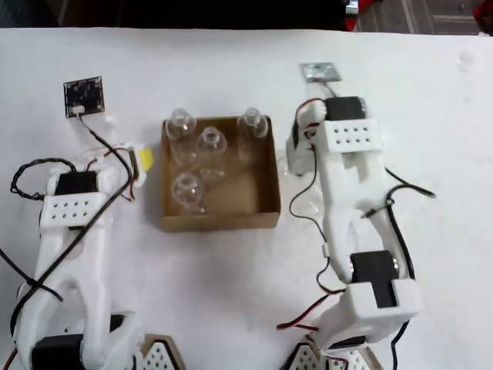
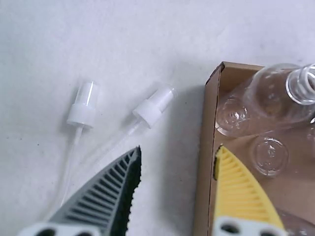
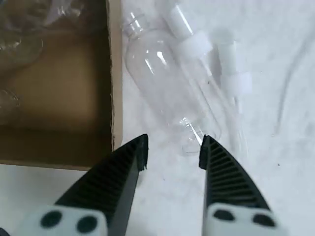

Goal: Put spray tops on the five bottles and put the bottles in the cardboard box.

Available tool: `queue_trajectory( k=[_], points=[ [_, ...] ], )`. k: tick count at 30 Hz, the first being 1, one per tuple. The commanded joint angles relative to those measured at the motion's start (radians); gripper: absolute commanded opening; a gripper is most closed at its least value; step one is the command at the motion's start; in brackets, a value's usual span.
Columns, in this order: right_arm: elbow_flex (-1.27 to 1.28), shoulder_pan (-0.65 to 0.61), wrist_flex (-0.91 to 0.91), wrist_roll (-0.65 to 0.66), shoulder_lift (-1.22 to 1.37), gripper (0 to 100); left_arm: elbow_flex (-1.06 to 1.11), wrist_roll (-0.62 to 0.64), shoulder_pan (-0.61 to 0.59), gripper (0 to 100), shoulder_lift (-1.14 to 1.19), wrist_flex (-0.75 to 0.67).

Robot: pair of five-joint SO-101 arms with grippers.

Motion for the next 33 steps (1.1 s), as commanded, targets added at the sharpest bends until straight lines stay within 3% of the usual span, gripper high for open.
queue_trajectory(
  k=[1,13,27,33],
  points=[
    [-0.034,-0.008,0.001,0.057,0.039,15.5,-0.005,0.008,0.018,23,-0.008,-0.029],
    [-0.038,0.031,-0.110,0.106,0.229,15.6,-0.003,0.008,0.019,23,-0.008,-0.029],
    [-0.084,0.209,-0.136,0.104,0.226,15.6,-0.005,0.008,0.019,23,-0.008,-0.029],
    [-0.097,0.229,-0.111,0.098,0.160,15.6,-0.005,0.008,0.019,23,-0.008,-0.029]
  ],
)
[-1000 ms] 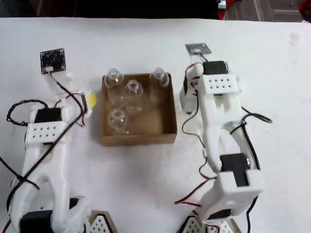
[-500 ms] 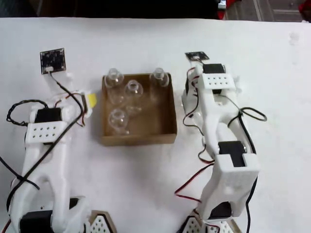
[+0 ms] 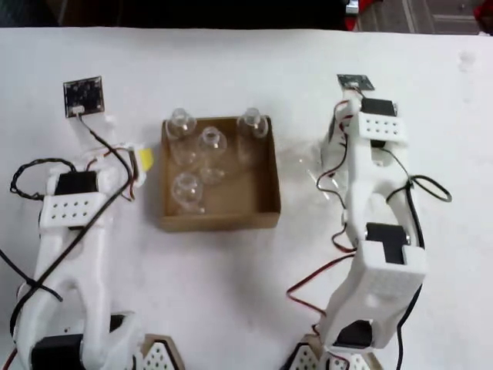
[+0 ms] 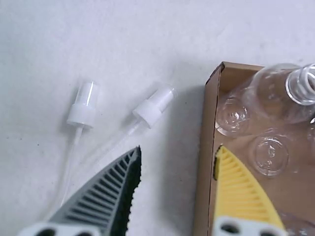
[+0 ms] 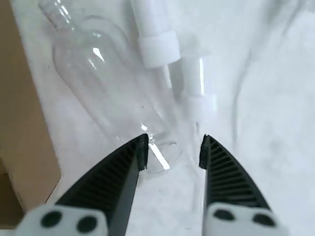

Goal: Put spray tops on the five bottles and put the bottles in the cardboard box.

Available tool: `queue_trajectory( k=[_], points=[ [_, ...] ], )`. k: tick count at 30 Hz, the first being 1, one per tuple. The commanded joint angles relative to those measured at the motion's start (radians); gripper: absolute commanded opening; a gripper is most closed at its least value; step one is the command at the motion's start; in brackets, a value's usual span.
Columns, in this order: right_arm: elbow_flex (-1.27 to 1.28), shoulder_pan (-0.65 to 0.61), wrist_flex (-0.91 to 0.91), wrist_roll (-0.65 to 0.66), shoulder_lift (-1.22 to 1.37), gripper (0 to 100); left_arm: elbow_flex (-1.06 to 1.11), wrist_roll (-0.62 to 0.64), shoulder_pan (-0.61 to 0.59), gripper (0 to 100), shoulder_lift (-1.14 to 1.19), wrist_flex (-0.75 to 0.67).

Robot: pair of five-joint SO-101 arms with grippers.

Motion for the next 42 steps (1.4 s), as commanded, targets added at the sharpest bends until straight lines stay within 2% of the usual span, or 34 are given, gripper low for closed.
queue_trajectory(
  k=[1,8,12,17,22,31,42],
  points=[
    [-0.043,0.008,0.018,0.003,-0.094,15.6,-0.005,0.008,0.019,23,-0.008,-0.029],
    [-0.123,-0.094,-0.156,0.021,-0.168,15.6,-0.005,0.008,0.019,23,-0.008,-0.029],
    [-0.137,-0.183,-0.176,0.157,-0.131,15.6,-0.005,0.008,0.019,23,-0.008,-0.029],
    [-0.213,-0.214,-0.237,0.109,0.008,15.6,-0.005,0.008,0.019,23,-0.008,-0.029],
    [-0.387,-0.223,-0.196,0.104,0.185,15.3,-0.005,0.008,0.019,23,-0.008,-0.029],
    [-0.720,-0.223,-0.019,0.146,0.437,15.2,-0.008,0.008,0.019,23,-0.008,-0.029],
    [-0.928,-0.223,0.081,0.149,0.613,15.2,-0.008,0.008,0.019,23,-0.008,-0.029]
  ],
)
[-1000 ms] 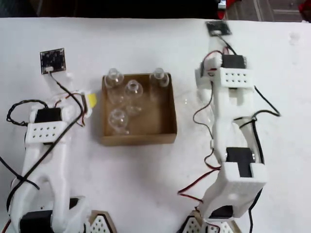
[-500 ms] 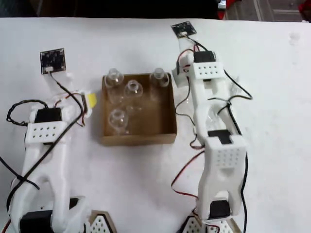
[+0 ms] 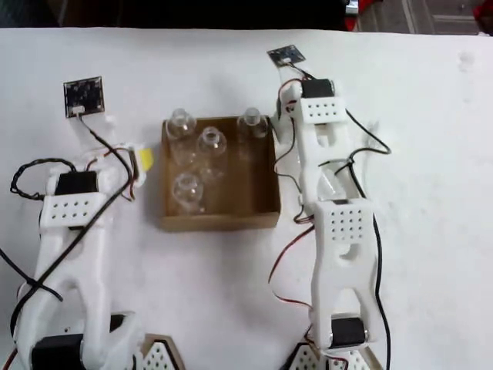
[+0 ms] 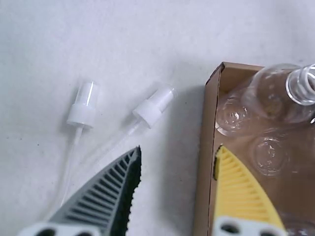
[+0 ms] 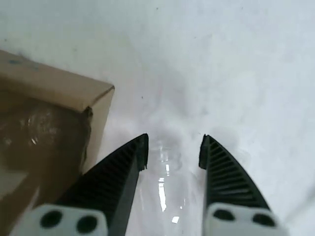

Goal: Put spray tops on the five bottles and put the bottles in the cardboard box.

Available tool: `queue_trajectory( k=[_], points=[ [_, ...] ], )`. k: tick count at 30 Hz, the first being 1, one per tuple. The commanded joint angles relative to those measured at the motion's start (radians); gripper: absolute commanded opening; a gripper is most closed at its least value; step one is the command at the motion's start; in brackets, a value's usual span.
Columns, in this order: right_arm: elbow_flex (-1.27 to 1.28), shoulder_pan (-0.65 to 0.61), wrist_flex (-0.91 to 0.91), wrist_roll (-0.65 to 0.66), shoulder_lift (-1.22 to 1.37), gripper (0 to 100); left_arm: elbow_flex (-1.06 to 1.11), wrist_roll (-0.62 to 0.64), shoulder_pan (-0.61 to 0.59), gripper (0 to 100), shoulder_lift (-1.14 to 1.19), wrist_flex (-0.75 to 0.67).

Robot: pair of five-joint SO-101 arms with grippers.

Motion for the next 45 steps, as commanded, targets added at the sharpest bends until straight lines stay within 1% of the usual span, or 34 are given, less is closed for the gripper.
queue_trajectory(
  k=[1,12,30,37,45],
  points=[
    [-0.074,-0.005,0.028,0.020,0.007,15.2,-0.008,0.008,0.019,23,-0.008,-0.029],
    [-0.166,-0.002,0.154,0.021,0.027,15.2,-0.008,0.008,0.019,23,-0.008,-0.029],
    [-0.170,0.004,0.162,0.023,0.076,14.9,-0.008,0.008,0.019,23,-0.010,-0.029],
    [-0.172,0.016,0.166,0.023,0.059,2.2,-0.008,0.008,0.019,23,-0.010,-0.029],
    [-0.175,0.039,0.165,0.015,0.053,1.9,-0.008,0.008,0.019,23,-0.010,-0.029]
  ],
)
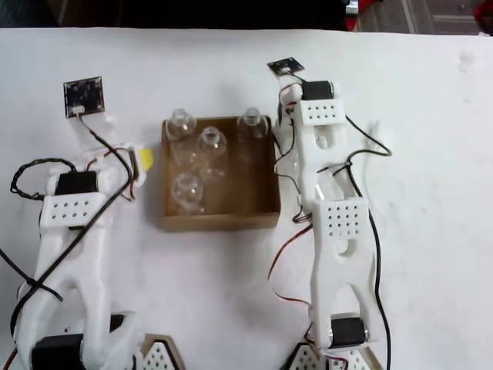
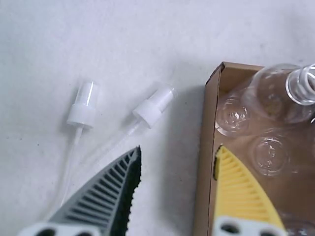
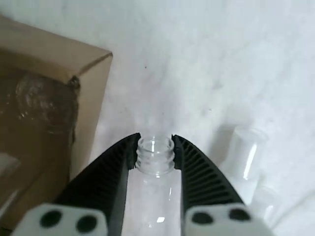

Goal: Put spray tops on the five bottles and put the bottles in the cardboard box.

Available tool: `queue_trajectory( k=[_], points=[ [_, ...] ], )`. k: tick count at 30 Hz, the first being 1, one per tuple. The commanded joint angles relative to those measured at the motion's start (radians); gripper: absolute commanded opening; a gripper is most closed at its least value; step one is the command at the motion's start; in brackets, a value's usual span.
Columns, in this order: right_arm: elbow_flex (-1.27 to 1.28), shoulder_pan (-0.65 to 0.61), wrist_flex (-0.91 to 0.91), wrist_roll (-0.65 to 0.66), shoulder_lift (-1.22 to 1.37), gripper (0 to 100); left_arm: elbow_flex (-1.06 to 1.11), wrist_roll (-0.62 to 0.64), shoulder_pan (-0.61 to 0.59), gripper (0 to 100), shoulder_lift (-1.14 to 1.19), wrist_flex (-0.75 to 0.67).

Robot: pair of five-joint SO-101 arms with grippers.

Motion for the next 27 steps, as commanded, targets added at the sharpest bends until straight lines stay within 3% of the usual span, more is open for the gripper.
queue_trajectory(
  k=[1,9,27],
  points=[
    [-0.064,0.041,0.007,0.000,-0.039,1.9,-0.008,0.008,0.019,23,-0.010,-0.029],
    [-0.110,0.059,0.028,0.005,-0.030,15.4,-0.008,0.008,0.019,23,-0.010,-0.029],
    [-0.106,0.058,0.028,0.008,-0.025,9.4,-0.008,0.008,0.019,23,-0.010,-0.029]
  ],
)
